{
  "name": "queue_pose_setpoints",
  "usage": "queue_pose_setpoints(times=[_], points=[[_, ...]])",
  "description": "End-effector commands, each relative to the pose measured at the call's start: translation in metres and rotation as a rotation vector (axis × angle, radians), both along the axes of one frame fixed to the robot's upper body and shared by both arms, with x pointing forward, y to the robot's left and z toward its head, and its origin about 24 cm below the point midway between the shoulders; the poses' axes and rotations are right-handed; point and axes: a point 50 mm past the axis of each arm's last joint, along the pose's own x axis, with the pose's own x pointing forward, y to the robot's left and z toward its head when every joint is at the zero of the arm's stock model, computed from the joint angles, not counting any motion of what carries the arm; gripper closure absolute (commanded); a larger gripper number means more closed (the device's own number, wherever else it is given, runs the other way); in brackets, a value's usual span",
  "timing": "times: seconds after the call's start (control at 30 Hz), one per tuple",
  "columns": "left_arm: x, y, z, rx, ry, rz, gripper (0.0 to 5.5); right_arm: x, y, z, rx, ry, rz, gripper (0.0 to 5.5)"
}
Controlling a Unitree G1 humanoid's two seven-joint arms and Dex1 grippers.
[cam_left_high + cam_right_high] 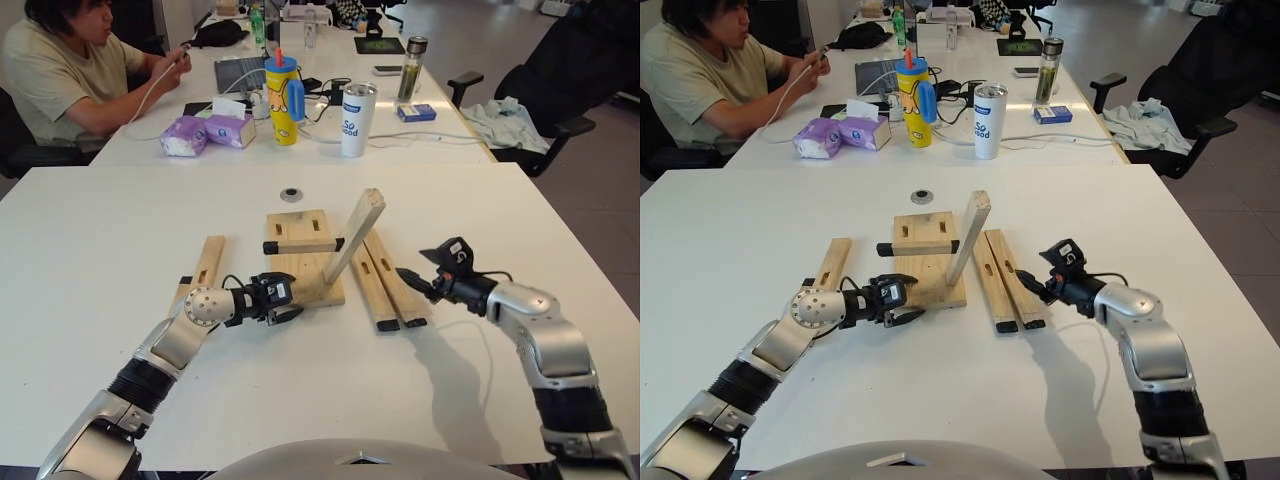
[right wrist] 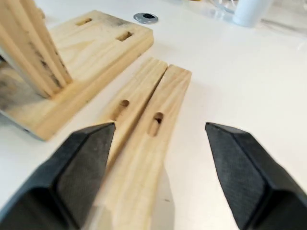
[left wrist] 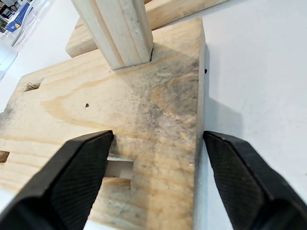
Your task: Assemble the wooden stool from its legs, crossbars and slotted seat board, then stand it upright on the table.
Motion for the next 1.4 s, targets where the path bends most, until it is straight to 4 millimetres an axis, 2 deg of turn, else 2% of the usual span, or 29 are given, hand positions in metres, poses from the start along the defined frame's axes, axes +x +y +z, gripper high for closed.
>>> queue_pose_setpoints(times=[0.03, 0.2, 0.4, 0.6, 0.87, 1.1, 1.13, 1.23, 1.33, 1.4], points=[[-0.027, 0.032, -0.043, 0.171, 0.214, 0.089, 2.02, -0.019, 0.026, 0.008, 0.133, 0.025, -0.045, 2.03], [-0.029, 0.031, -0.044, 0.172, 0.22, 0.075, 2.02, -0.033, 0.038, -0.003, 0.101, 0.135, -0.072, 2.03], [-0.031, 0.025, -0.043, 0.161, 0.222, 0.063, 2.02, -0.038, 0.046, -0.021, 0.068, 0.223, -0.104, 2.03], [-0.034, 0.019, -0.043, 0.158, 0.223, 0.039, 2.02, -0.031, 0.042, -0.028, 0.021, 0.258, -0.176, 2.03], [-0.032, 0.015, -0.042, 0.18, 0.2, 0.018, 2.02, -0.022, 0.056, -0.036, -0.057, 0.287, -0.163, 2.03], [-0.03, 0.013, -0.041, 0.19, 0.184, 0.006, 2.02, -0.02, 0.059, -0.043, -0.137, 0.305, -0.176, 3.02], [-0.029, 0.013, -0.041, 0.189, 0.177, 0.007, 2.02, -0.019, 0.059, -0.043, -0.136, 0.305, -0.178, 3.34], [-0.024, 0.011, -0.032, 0.118, 0.144, 0.044, 2.02, -0.01, 0.062, -0.032, -0.045, 0.237, -0.22, 3.44], [-0.017, 0.014, -0.02, 0.045, 0.096, 0.085, 2.02, 0.008, 0.061, 0.003, 0.131, 0.028, -0.323, 3.44], [-0.012, 0.016, -0.004, -0.043, 0.05, 0.12, 2.02, 0.019, 0.056, 0.03, 0.212, -0.158, -0.361, 3.44]])
